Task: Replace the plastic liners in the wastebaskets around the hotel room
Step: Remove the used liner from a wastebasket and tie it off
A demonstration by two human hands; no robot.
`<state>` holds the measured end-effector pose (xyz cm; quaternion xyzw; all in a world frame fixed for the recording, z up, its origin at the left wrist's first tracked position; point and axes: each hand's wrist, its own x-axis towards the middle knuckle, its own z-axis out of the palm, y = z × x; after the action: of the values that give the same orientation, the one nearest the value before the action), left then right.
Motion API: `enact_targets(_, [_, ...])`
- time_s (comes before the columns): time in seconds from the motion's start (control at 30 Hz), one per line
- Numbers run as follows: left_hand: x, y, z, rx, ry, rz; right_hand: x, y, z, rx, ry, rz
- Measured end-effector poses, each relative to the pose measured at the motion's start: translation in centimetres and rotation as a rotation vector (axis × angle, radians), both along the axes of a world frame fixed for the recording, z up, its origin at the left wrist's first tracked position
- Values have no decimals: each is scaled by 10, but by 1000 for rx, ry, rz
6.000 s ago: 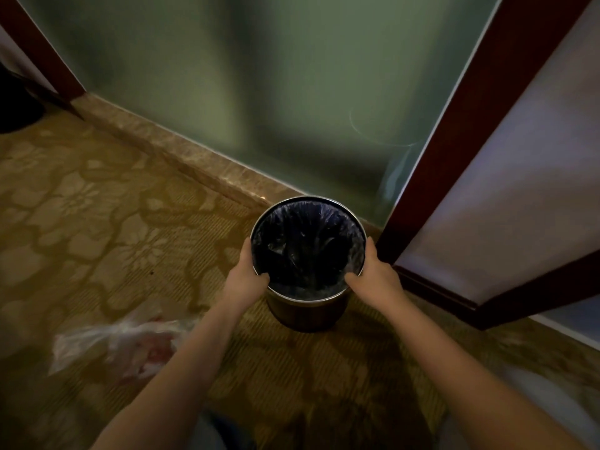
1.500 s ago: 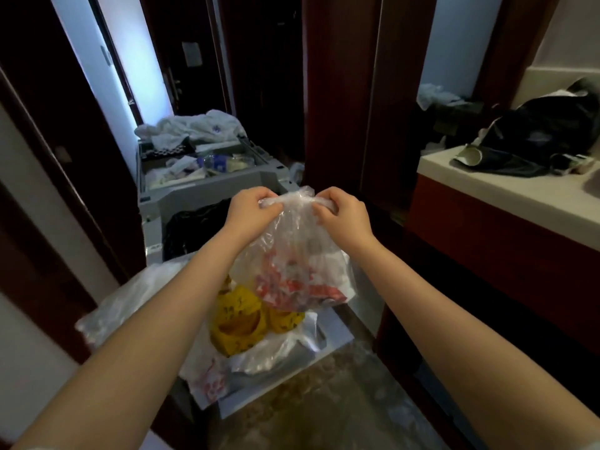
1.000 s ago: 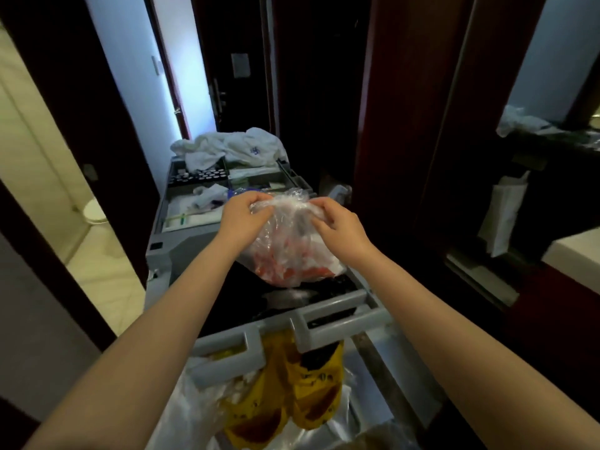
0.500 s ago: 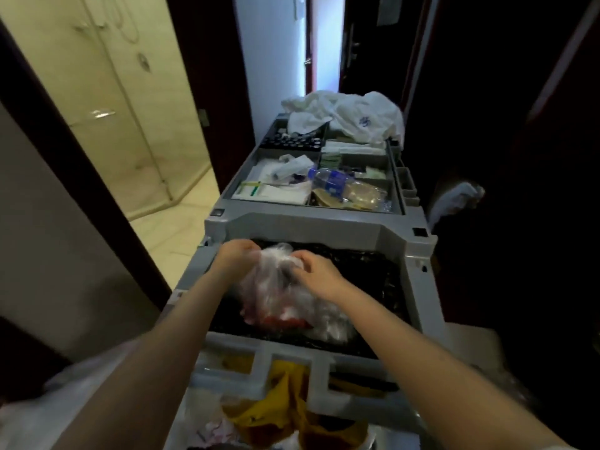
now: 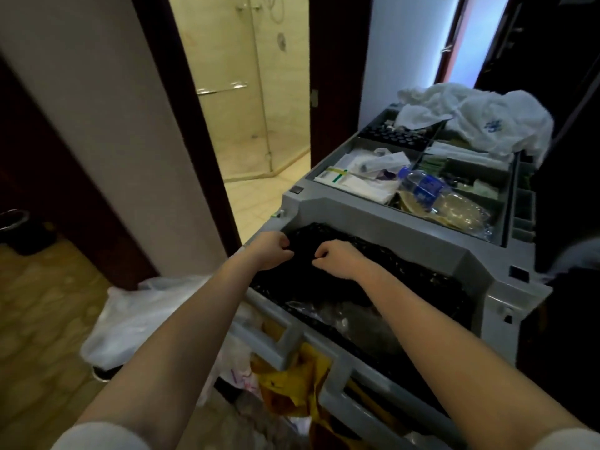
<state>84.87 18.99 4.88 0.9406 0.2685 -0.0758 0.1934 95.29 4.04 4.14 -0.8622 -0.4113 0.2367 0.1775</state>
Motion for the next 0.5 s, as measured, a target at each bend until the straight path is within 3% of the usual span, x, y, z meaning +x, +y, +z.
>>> enact_targets(0.13, [-45,2,31,-12,-306,184,-18,34,12,264,78,-22])
enact_targets(0.27, [-103,12,57,23,-380,303,-62,60,18,485,269,38])
enact_targets(0.5, [-238,28,69,45,-506,467,-171,87,34,641,233,196])
